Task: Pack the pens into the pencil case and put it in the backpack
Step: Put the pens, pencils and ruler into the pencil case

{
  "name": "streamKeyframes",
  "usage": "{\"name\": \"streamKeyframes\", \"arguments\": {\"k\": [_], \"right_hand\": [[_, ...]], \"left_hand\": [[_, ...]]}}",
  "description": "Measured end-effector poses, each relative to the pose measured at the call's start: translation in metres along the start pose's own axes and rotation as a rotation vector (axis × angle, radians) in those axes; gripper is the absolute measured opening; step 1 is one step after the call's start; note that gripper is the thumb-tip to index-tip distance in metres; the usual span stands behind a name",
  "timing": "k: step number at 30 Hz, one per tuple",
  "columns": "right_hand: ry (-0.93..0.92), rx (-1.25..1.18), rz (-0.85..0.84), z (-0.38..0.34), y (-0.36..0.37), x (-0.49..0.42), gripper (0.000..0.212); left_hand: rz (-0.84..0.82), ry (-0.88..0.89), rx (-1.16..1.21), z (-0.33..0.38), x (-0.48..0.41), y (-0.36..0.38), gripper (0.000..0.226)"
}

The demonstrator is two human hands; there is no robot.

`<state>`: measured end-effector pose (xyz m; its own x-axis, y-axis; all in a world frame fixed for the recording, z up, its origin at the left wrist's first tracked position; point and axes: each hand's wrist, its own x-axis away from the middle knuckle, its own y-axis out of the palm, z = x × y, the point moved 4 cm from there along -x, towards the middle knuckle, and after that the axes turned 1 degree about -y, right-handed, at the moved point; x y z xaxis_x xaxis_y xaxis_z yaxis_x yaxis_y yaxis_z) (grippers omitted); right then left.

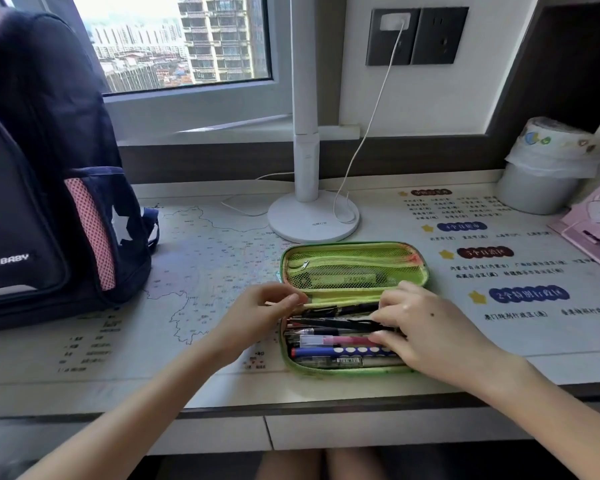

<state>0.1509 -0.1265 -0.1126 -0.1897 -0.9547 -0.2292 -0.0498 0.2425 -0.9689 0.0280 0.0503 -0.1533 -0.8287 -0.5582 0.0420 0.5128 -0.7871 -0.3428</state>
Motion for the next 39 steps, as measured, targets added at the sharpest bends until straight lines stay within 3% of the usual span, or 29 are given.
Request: {"name": "streamKeyframes", "arguments": {"k": [3,7,11,16,21,24,26,29,32,35,39], "right_hand": [[-0.012,0.129,0.018,0.004,-0.002,0.003,0.013],[0.006,0.177,-0.029,0.008,-0.003,0.004,0.027],[0.05,0.03,-0.047,0.012,-0.02,-0.002,0.036],[0.126,0.043,0.207,0.028,-0.042,-0.029,0.049],[0.236,-0.026,-0.031,0.047,-0.023,-0.072,0.075],[0.233,-0.216,-0.114,0.046,-0.021,-0.08,0.058],[0.156,-0.233,-0.166,0.041,-0.026,-0.068,0.043],[0.014,-0.142,-0.278,0.031,-0.03,-0.042,0.05],[-0.033,-0.122,-0.33,0.03,-0.029,-0.032,0.054],[-0.027,-0.172,-0.338,0.03,-0.03,-0.036,0.054],[-0.017,-0.2,-0.364,0.031,-0.031,-0.037,0.053]], "left_hand": [[0.159,0.047,-0.132,0.004,-0.005,-0.007,0.014],[0.334,-0.052,-0.2,0.0,-0.026,-0.025,0.022],[0.231,-0.189,0.035,0.0,-0.049,-0.026,0.037],[0.202,-0.16,0.207,0.008,-0.06,-0.027,0.022],[0.209,-0.116,0.362,0.009,-0.056,-0.038,0.022],[0.091,-0.038,0.436,0.019,-0.052,-0.041,0.022],[0.043,0.003,0.361,0.023,-0.051,-0.044,0.019],[0.052,0.005,0.051,0.015,-0.059,-0.05,0.019],[-0.064,0.0,-0.351,0.005,-0.072,-0.041,0.03],[-0.164,0.038,-0.672,0.002,-0.082,-0.024,0.057],[-0.155,0.129,-0.814,0.007,-0.088,-0.006,0.051]]}}
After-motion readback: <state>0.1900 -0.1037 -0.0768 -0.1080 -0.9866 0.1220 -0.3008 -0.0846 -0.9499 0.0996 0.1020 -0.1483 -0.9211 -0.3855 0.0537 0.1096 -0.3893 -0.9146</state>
